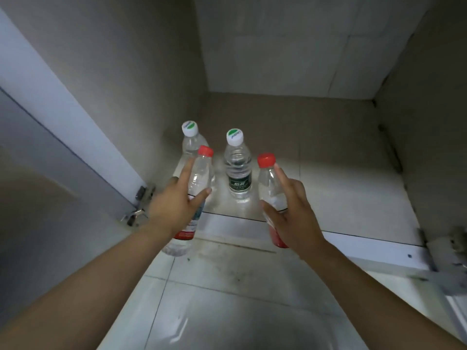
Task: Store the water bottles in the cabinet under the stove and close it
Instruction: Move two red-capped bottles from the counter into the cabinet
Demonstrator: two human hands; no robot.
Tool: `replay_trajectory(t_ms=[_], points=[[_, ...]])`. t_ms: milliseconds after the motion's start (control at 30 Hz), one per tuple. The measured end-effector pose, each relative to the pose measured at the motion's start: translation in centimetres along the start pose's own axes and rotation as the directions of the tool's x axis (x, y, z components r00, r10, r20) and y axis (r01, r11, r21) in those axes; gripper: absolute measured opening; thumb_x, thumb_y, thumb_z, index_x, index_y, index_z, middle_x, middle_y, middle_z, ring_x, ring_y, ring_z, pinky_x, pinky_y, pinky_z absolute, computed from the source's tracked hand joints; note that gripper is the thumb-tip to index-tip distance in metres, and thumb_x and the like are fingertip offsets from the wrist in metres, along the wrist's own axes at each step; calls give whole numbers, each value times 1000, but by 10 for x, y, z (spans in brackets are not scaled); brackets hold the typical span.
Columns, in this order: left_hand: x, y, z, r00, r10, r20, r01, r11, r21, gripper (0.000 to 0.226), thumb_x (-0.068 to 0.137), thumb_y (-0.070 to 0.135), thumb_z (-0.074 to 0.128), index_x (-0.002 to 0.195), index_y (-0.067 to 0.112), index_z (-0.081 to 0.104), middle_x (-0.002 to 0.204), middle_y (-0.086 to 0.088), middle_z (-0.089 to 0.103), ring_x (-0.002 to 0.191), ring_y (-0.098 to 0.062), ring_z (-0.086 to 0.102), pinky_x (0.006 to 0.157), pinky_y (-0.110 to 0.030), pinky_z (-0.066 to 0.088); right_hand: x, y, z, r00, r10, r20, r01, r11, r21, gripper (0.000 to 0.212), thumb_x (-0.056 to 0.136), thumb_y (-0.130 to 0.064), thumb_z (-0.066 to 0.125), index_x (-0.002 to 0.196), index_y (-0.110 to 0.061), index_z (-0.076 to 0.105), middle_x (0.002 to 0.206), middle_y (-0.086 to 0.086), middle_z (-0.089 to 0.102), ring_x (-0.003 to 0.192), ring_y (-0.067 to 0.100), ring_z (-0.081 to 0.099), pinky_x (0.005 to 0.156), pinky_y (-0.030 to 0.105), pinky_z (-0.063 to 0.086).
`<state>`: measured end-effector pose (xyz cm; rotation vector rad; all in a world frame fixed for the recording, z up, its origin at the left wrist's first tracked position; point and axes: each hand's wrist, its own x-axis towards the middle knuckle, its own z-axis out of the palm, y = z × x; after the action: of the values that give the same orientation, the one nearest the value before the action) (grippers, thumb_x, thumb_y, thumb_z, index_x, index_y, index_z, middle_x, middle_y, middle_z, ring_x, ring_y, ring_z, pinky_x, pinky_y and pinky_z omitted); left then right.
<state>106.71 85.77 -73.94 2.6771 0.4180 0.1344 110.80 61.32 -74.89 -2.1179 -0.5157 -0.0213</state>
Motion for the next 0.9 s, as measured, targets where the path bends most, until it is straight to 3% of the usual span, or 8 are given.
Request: replay_trajectory(t_ms=[167,300,367,433,567,700,800,900], points=[[5,8,15,992,19,-123,-39,986,-159,83,84,50,55,140,51,-6,137,-7,50,106,-34,60,82,-44,49,33,11,-1,998,-46,-38,47,999,4,72,86,-40,57,134,-55,4,117,-15,35,90,-11,41,73,-6,32],[17,15,25,979,13,-202,-76,949,-306,86,83,41,63,138,54,-2,144,0,43,119,-31,52,90,-48,49,54,13,4,995,-68,-74,68,998,1,74,86,-35,60,135,-50,7,130,-7,37,101,-14,29,72,-5,28],[21,18,33,981,-9,-194,-90,865,-494,86,80,33,68,140,50,8,144,4,41,124,-26,48,96,-53,46,55,18,9,995,-31,-95,34,999,35,79,83,-30,65,136,-48,9,137,0,35,101,-16,28,72,-7,28],[19,18,41,983,-34,-182,-79,813,-577,85,77,36,70,139,46,11,143,3,41,127,-23,46,98,-54,44,52,25,14,991,26,-132,-18,998,60,82,81,-26,68,141,-40,14,138,2,35,100,-16,30,73,-10,28],[15,14,49,979,-47,-200,-75,824,-562,86,73,49,64,137,49,6,145,0,39,129,-22,45,101,-50,44,47,36,15,980,89,-179,-76,994,81,85,79,-27,71,144,-31,16,140,2,35,105,-14,31,74,-10,27],[7,12,49,978,-15,-209,-95,858,-506,100,77,32,72,140,50,-3,149,4,34,131,-17,42,97,-35,46,44,40,16,982,110,-154,-94,990,105,92,78,-26,71,146,-32,9,146,1,30,125,4,35,93,15,31],[-1,8,47,979,-16,-205,-63,925,-374,98,78,46,66,140,50,-10,152,3,30,133,-22,40,95,-46,47,32,50,21,977,167,-130,-155,983,100,93,79,-29,70,146,-31,6,147,0,30,128,10,38,94,19,33],[-12,-6,48,992,-64,-107,50,990,-131,94,73,72,42,143,41,-13,154,-5,25,134,-31,35,98,-57,41,18,56,25,973,203,-110,-199,979,48,81,83,-42,64,145,-26,14,142,2,37,126,16,43,94,22,38]])
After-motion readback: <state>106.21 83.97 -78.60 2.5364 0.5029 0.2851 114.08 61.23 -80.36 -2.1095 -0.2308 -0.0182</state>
